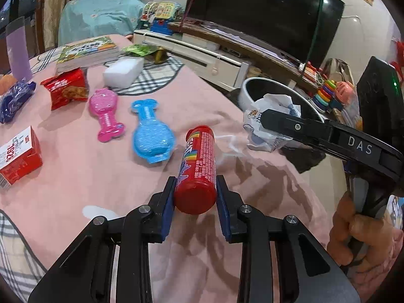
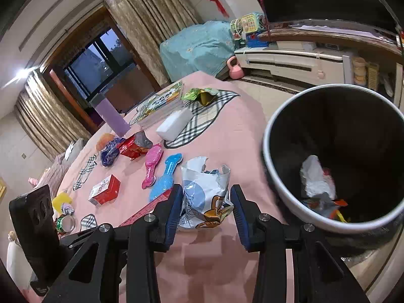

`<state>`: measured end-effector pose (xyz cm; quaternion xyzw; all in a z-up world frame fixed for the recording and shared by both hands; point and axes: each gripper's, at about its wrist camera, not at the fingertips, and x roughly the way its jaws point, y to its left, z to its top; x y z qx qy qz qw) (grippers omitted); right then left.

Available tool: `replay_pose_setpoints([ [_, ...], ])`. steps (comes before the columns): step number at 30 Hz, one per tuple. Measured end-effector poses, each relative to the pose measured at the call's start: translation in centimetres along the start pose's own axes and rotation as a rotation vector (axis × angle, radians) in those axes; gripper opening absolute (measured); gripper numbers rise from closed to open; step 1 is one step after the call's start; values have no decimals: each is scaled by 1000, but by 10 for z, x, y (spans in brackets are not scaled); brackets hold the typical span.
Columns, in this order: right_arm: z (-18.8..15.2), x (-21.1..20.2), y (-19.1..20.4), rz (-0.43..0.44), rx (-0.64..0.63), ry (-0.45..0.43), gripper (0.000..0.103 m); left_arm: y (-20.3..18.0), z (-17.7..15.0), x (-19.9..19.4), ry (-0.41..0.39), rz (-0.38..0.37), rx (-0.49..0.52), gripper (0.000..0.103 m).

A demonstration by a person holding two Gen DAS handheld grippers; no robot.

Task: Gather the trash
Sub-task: 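Carry the red candy tube and clear wrapper over the trash bin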

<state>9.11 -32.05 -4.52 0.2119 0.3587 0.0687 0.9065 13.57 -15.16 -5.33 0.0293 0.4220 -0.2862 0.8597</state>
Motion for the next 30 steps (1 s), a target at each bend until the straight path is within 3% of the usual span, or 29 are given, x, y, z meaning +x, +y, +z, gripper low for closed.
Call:
replay_pose_setpoints([
  [12, -14, -32, -24, -11, 56, -42, 40, -15, -6, 18, 66, 37, 17, 30],
  [16, -16, -37, -29, -5, 68, -48, 40, -20, -1, 27, 78, 62, 33, 38],
  [19, -17, -41, -34, -3, 79, -56, 40, -24, 1, 32, 78, 69, 42, 38],
  [22, -17, -46, -39, -6, 88, -65, 40, -31, 3, 35, 72, 75, 64, 31],
  [30, -17, -63, -58, -21, 110, -96, 40, -55, 8, 29, 45, 45, 95, 31],
])
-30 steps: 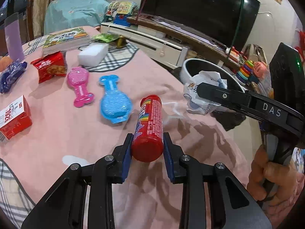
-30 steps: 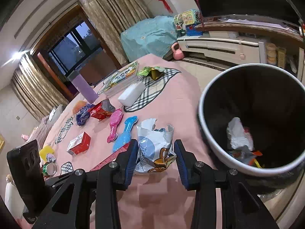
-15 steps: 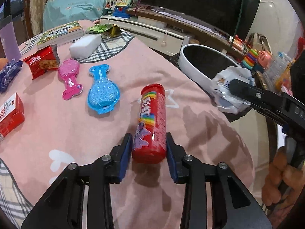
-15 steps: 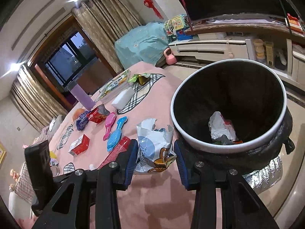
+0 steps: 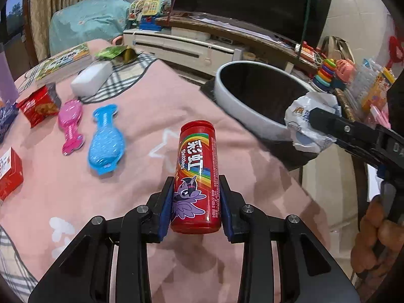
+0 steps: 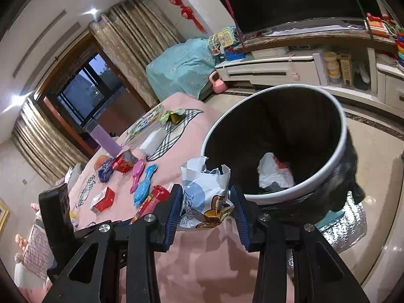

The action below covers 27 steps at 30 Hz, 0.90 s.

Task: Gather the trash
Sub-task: 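Carry the red candy tube and clear wrapper over the trash bin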

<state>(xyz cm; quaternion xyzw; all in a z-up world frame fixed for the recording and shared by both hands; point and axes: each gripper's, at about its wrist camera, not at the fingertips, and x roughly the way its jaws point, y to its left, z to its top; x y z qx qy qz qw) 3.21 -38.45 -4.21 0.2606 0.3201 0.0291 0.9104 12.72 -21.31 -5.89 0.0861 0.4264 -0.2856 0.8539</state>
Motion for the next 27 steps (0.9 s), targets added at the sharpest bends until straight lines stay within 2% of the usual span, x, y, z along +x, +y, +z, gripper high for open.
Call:
replay_pose_setpoints([
  [16, 17, -20, -38, -48, 37, -45, 40, -51, 34, -2, -34, -49, 79, 31],
  [27, 33, -16, -50, -75, 33, -48, 40, -66, 57, 8, -42, -47, 114, 31],
])
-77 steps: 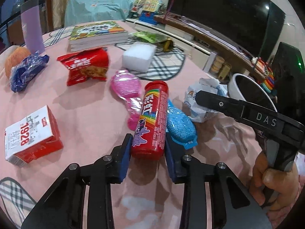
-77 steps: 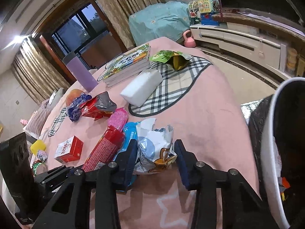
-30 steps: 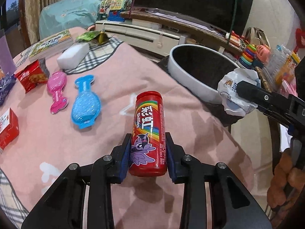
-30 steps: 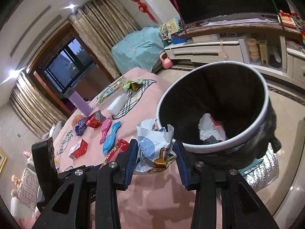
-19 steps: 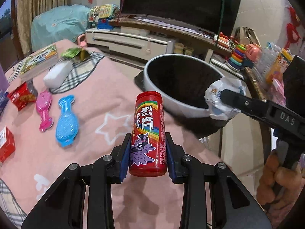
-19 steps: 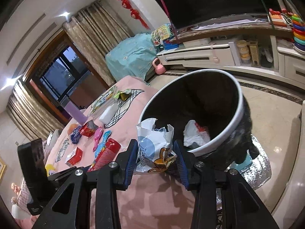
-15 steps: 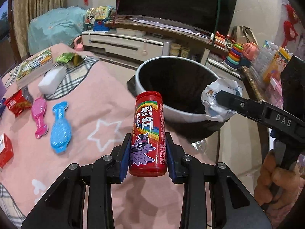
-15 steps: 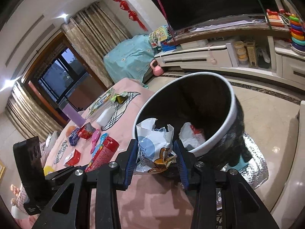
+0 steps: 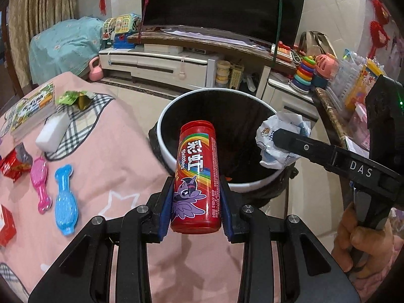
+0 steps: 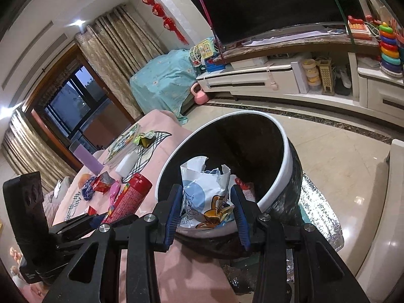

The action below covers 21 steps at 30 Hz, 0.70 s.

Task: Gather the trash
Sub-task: 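Carry the red candy tube and clear wrapper over the trash bin, then open both grippers to drop the red tube and clear wrapper into the bin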

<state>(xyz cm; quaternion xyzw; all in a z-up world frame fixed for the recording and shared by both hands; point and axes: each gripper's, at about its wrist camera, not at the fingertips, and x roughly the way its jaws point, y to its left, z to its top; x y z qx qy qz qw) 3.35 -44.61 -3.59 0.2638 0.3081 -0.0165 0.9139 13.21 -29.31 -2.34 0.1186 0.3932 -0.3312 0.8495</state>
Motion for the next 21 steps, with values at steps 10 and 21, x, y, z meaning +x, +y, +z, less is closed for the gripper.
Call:
replay_pose_setpoints([
  [10, 11, 9, -6, -11, -2, 8, 40, -4, 12, 14, 16, -1, 8, 31],
  [21, 21, 22, -9, -32, -17, 37, 41, -7, 27, 27, 20, 4, 26, 31],
])
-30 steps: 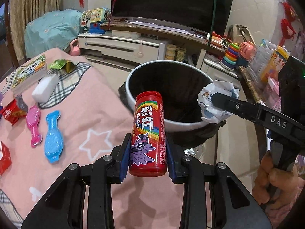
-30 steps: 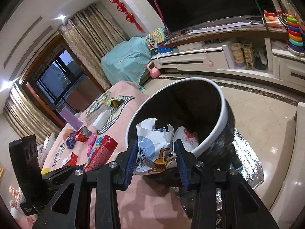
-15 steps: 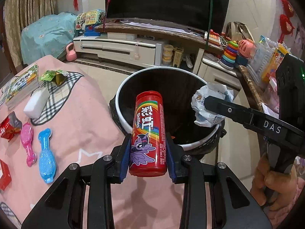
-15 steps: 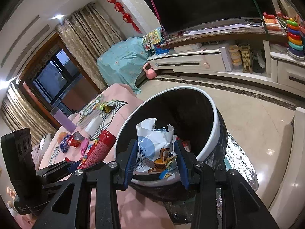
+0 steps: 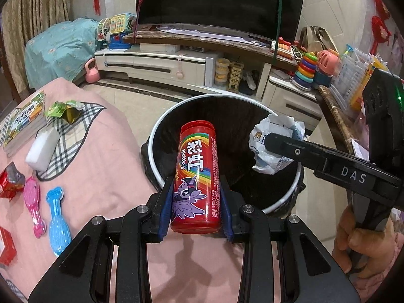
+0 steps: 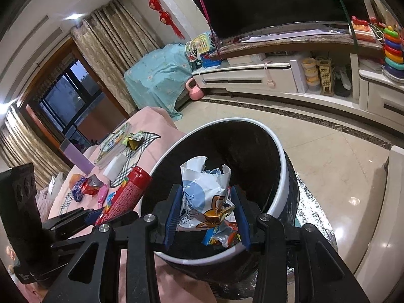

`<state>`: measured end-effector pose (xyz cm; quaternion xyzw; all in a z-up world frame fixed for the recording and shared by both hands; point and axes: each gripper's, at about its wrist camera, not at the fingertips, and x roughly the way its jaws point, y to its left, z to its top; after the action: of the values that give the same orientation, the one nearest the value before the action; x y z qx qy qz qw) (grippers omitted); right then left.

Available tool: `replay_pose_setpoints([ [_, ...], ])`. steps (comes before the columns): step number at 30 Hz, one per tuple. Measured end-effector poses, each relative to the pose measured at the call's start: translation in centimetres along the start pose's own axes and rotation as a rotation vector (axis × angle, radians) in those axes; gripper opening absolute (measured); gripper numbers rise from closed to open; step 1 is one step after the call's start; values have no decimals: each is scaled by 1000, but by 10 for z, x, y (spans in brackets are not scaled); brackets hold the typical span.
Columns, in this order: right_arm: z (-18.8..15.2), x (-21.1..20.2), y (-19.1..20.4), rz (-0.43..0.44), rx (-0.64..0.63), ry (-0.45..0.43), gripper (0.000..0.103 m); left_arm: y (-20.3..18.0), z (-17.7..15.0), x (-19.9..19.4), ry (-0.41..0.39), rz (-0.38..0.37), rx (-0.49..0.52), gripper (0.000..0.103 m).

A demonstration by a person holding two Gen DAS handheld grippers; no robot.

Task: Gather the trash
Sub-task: 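Open both grippers to drop the red tube and clear wrapper into the bin, then grasp the white milk carton with the left gripper while the right grasps the blue brush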

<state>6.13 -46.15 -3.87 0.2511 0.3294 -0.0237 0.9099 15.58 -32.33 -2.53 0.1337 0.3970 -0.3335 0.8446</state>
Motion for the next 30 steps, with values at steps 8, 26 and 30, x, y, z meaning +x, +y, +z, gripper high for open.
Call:
replay_pose_setpoints([
  [8, 6, 5, 0, -22, -20, 16, 45, 2, 2, 9, 14, -12, -2, 32],
  [26, 0, -6, 16, 17, 2, -10, 88, 48, -39, -27, -14, -7, -164, 64],
  [30, -8, -12, 39, 43, -23, -29, 95, 65, -62, -41, -16, 24, -211, 66],
])
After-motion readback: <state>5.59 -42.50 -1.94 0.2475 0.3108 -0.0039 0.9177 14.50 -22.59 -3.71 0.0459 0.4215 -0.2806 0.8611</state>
